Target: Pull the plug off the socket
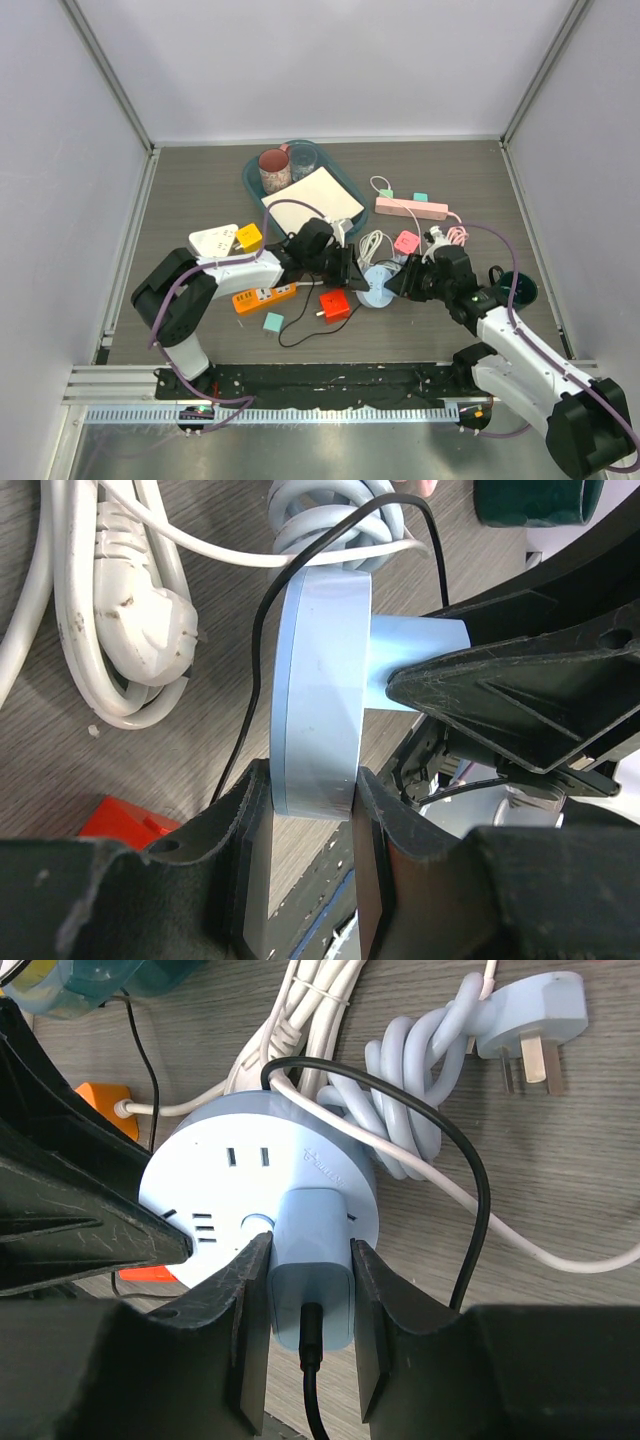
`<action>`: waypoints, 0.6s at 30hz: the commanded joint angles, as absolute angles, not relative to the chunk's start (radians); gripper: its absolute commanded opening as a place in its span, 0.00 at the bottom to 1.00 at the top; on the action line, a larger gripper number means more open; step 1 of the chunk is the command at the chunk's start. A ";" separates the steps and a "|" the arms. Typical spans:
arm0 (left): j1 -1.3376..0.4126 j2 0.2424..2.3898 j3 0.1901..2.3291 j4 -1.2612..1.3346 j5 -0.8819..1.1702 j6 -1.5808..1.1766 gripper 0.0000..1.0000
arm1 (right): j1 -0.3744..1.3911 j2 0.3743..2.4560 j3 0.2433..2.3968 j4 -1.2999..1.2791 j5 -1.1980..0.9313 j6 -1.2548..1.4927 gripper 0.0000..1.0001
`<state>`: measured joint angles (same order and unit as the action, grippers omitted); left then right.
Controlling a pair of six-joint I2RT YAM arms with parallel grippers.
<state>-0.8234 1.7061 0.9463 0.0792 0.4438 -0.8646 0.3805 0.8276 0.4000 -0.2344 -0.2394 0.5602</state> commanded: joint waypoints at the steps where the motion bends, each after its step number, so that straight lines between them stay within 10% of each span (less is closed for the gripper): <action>1: -0.805 1.730 0.951 -0.047 0.269 -0.838 0.00 | 0.384 0.816 0.448 -0.127 -0.281 0.638 0.01; 18: -0.805 1.706 0.936 -0.081 0.213 -0.818 0.00 | 0.382 0.821 0.562 -0.239 -0.313 0.529 0.01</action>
<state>-0.8310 1.6894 0.9512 0.0620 0.4194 -0.8608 0.3813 0.8516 0.4812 -0.3355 -0.2298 0.5030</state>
